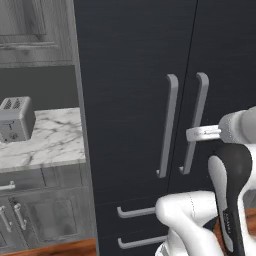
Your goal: Take the cake and donut from the fridge and place them on the empty tray on the dining counter.
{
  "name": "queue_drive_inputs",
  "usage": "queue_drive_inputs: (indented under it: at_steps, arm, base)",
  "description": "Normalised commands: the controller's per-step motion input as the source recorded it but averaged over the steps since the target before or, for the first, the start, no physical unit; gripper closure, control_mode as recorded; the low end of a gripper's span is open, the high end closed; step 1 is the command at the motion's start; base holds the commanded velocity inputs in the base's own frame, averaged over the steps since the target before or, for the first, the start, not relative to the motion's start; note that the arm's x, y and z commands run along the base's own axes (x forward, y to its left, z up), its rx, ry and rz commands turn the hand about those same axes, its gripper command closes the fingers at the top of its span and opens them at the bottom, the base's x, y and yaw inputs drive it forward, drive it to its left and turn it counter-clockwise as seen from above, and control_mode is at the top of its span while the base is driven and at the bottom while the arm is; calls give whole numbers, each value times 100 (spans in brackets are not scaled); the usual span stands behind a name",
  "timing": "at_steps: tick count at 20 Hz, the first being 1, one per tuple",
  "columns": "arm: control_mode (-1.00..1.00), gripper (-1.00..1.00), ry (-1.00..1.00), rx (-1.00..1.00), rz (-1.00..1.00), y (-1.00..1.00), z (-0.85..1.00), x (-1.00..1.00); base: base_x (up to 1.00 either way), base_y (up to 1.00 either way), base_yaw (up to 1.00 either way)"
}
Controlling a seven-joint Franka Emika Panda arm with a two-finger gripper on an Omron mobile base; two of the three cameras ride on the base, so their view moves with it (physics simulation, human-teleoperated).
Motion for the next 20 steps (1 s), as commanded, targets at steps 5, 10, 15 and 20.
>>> queue_drive_inputs:
  at_steps: [5, 10, 15, 20]
  arm:
    - [100, -100, -4, 0, 0, -2, 25, -32]
    - [100, -100, 0, 0, 0, 0, 0, 0]
    - [100, -100, 0, 0, 0, 0, 0, 0]
    - [-100, -100, 0, 0, 0, -1, -5, 71]
  base:
    - [-60, 0, 0]
    - [-100, 0, -2]
    - [-83, 0, 0]
    - [0, 0, 0]
